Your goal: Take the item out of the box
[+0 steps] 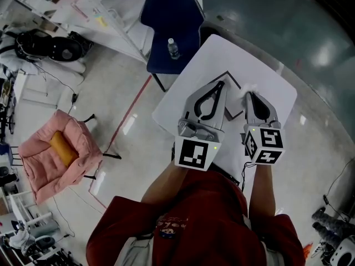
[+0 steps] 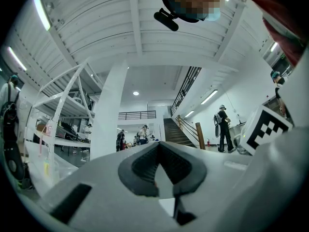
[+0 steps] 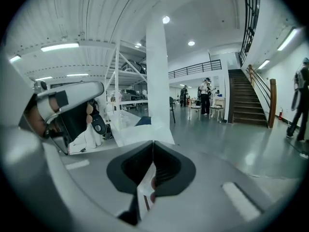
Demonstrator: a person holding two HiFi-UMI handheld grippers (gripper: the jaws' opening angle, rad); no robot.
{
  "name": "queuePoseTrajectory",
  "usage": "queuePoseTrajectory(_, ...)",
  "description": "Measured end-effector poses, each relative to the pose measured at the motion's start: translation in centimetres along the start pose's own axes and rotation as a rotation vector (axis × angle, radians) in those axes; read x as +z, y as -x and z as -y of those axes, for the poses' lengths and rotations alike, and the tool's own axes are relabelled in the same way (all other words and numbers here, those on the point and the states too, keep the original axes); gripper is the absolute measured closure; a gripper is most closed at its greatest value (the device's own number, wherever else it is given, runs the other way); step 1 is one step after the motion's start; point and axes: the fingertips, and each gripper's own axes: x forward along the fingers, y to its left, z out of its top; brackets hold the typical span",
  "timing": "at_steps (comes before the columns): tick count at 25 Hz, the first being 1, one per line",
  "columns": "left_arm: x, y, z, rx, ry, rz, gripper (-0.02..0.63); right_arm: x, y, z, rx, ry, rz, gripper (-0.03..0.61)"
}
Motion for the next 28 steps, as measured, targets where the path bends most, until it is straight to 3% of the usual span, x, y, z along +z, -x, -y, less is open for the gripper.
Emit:
queuePoseTrajectory(3, 0.3, 0.5, 0.1, 0.01, 0.017, 0.021, 0.612, 1.1, 1.1, -0.4, -0.006, 0.009, 0.053, 0.574)
queuePoseTrajectory(6, 0.0, 1.6, 0.3, -0.021, -0.051, -0.024, 0.612, 2.4, 2.5, -1.3, -0.027, 0.019, 0.117, 0.574)
queuePoseTrajectory(11, 0.0, 3.1, -0.7, 0.016, 0.028, 0.03, 0.612, 3.6, 3.9, -2.4, -0.072, 0.037, 0.233, 0.574)
queuePoseTrajectory(17, 0.2, 3.6, -0.7, 0.012, 0.017, 0.035, 0.612, 5.2, 5.9, -2.6, -0.117, 0.037, 0.351, 0.574)
queuePoseTrajectory(24, -0.4, 4.7, 0.3, -0.066, -0.102, -0.019, 0.612, 6.1, 8.2, -3.4, -0.168, 0.047, 0.478, 0.574)
queuePoseTrajectory(28, 0.2, 4.6, 0.6, -0.057, -0.044, 0.018, 0.612, 6.5, 9.2, -3.7, -0.185, 0.061, 0.547, 0.574)
